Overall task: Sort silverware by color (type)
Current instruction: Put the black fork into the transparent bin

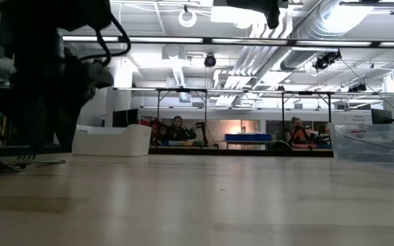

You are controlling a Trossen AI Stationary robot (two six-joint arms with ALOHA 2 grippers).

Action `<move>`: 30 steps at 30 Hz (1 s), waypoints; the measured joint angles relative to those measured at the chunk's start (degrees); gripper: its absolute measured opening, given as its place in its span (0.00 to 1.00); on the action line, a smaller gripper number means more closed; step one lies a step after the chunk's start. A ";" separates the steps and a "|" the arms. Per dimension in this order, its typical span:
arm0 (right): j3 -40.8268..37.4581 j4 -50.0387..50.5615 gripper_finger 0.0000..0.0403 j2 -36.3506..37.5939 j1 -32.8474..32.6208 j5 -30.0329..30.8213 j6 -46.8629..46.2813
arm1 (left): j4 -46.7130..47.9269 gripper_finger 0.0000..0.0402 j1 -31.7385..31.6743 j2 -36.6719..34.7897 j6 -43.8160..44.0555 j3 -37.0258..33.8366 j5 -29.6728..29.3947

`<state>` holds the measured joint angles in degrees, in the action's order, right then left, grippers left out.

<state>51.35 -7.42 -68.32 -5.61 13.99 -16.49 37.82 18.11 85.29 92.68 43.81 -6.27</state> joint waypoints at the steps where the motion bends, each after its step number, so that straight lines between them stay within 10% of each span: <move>1: 0.00 0.05 0.38 0.01 0.00 0.01 0.00 | 0.28 0.49 -0.27 0.35 0.11 0.00 0.05; 19: 0.00 2.10 0.38 0.01 0.00 0.01 0.00 | 1.63 0.47 -0.97 4.95 1.30 0.20 1.91; 30: 0.00 2.10 0.38 0.01 0.00 0.02 0.00 | 1.93 0.05 -1.59 5.04 -1.86 0.04 0.79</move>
<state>51.35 -5.33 -68.31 -5.60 14.00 -16.49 39.75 16.51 90.32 90.82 43.86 -5.48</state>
